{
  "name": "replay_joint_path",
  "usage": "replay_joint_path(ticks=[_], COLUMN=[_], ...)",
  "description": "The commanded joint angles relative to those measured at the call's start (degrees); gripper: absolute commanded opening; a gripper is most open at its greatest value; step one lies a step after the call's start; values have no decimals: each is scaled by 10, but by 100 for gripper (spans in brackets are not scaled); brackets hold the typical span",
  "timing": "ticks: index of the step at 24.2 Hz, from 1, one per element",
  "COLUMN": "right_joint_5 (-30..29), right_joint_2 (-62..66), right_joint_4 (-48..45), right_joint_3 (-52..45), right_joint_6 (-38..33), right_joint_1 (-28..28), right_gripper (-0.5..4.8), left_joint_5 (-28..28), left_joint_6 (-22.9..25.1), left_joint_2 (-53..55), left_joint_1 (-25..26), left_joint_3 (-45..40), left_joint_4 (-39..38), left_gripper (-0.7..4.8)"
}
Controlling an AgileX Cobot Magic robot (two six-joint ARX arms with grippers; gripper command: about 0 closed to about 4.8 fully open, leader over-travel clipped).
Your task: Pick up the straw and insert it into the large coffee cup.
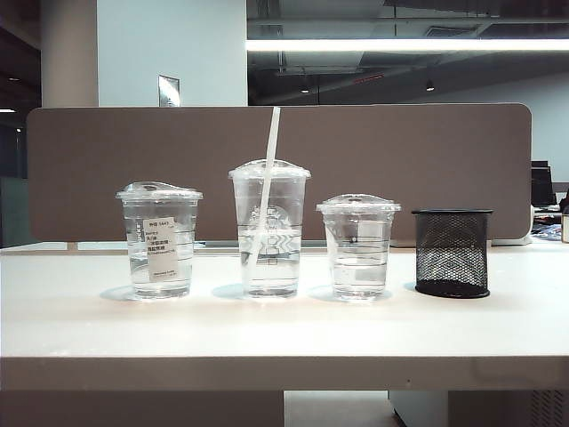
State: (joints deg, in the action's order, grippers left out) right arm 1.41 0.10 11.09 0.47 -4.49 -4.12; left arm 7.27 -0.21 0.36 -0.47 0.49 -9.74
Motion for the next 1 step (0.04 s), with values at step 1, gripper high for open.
replay_joint_path(ticks=[1], right_joint_5=[0], right_joint_2=[-1], right_joint_4=[-6], right_joint_3=[-4], right_joint_6=[2], right_joint_1=[0], right_gripper=[-5], left_joint_5=[-2], left_joint_6=[2], left_joint_2=[0], left_joint_1=[0], left_joint_3=[0], left_joint_4=[-1], left_gripper=[-4])
